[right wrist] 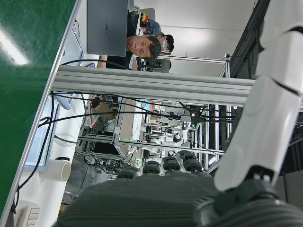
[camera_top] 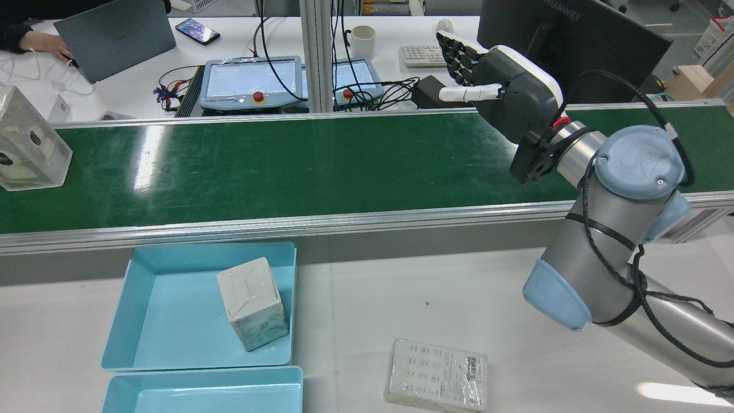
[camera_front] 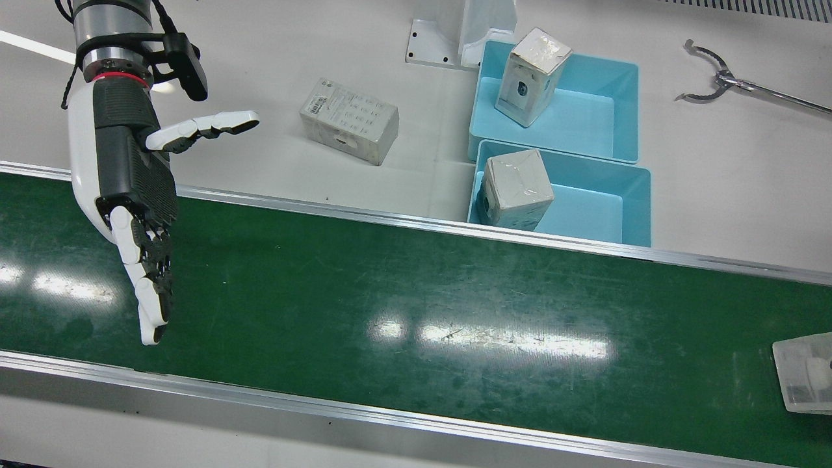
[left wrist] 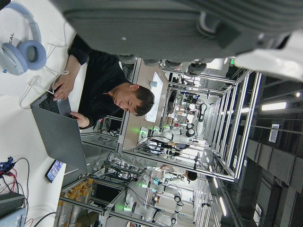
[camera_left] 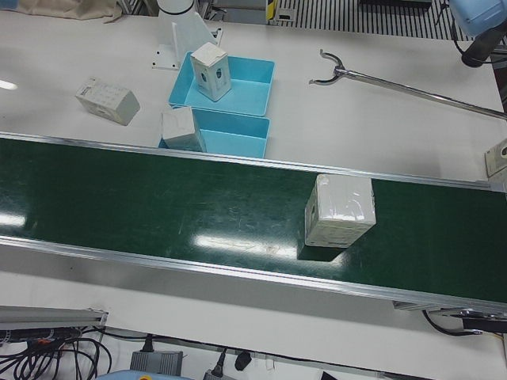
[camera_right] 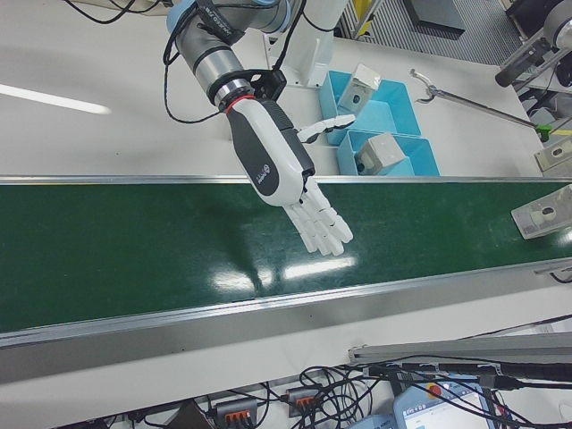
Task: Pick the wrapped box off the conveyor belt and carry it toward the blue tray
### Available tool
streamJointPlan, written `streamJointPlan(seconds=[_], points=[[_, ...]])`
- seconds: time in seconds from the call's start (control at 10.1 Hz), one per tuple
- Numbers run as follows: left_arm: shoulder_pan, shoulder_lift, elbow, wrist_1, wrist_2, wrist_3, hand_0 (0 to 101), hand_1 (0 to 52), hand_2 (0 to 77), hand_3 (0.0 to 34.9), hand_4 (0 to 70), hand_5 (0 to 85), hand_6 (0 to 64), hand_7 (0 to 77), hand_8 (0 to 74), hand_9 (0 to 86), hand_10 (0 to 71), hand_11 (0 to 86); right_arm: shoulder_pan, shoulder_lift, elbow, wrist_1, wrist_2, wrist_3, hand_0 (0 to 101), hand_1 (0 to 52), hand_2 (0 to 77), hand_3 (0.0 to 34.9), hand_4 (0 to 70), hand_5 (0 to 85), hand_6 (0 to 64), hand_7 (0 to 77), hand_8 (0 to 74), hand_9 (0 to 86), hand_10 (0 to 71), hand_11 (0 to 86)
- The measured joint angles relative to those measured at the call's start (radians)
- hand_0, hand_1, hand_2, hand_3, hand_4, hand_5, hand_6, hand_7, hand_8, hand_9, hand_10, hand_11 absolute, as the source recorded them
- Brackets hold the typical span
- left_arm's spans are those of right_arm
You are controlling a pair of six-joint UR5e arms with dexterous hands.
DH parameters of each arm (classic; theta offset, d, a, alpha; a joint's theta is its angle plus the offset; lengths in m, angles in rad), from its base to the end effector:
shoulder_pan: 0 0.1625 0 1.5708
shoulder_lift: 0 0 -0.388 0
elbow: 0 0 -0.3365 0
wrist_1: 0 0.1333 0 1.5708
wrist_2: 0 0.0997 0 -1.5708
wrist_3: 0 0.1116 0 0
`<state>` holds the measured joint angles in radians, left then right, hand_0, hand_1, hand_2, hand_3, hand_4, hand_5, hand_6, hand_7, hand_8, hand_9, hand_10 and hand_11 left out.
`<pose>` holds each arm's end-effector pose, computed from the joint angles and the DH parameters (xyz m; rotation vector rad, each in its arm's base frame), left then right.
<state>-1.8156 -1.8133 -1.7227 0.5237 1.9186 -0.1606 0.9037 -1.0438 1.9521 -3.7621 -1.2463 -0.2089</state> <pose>-0.2124 -0.4572 0.5222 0.3147 -2.0102 2.2954 -0.1964 -0.5223 0.2981 -0.2477 -2.2968 1.7102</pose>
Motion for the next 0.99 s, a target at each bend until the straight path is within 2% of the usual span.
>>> streamJointPlan(seconds=[0.1,0.4,0.49,0.99], points=[[0.000,0.000,0.000,0.000,0.000,0.000,0,0.0,0.5,0.0,0.0,1.1,0.0,0.0,0.0,0.0,0.5,0.0,0.001,0.004,-0.007,0.000,0.000,0.004,42,9.3,8.7,0.0,0.5,3.8,0.0,0.0,2.2,1.1,1.1,1.1],[0.000,0.000,0.000,0.000,0.000,0.000,0,0.0,1.1,0.0,0.0,1.1,0.0,0.5,0.0,0.0,0.5,0.0,0.001,0.008,-0.028,0.002,0.001,0.016,42,9.3,8.7,0.0,2.2,2.7,0.0,0.0,2.2,1.1,1.1,3.8],[0.000,0.000,0.000,0.000,0.000,0.000,0,0.0,0.5,0.0,0.0,1.1,0.0,0.5,0.0,0.0,0.5,0.0,0.002,0.006,-0.031,0.002,0.001,0.017,41,7.6,9.8,0.0,4.9,6.0,0.0,0.0,2.2,1.1,1.1,3.3],[0.000,0.000,0.000,0.000,0.000,0.000,0,0.0,1.1,0.0,0.0,1.1,0.0,0.5,0.0,0.0,0.5,0.0,0.001,0.008,-0.049,0.009,0.001,0.019,41,9.3,12.0,0.0,6.0,6.0,0.0,0.0,3.3,2.2,2.2,3.8]])
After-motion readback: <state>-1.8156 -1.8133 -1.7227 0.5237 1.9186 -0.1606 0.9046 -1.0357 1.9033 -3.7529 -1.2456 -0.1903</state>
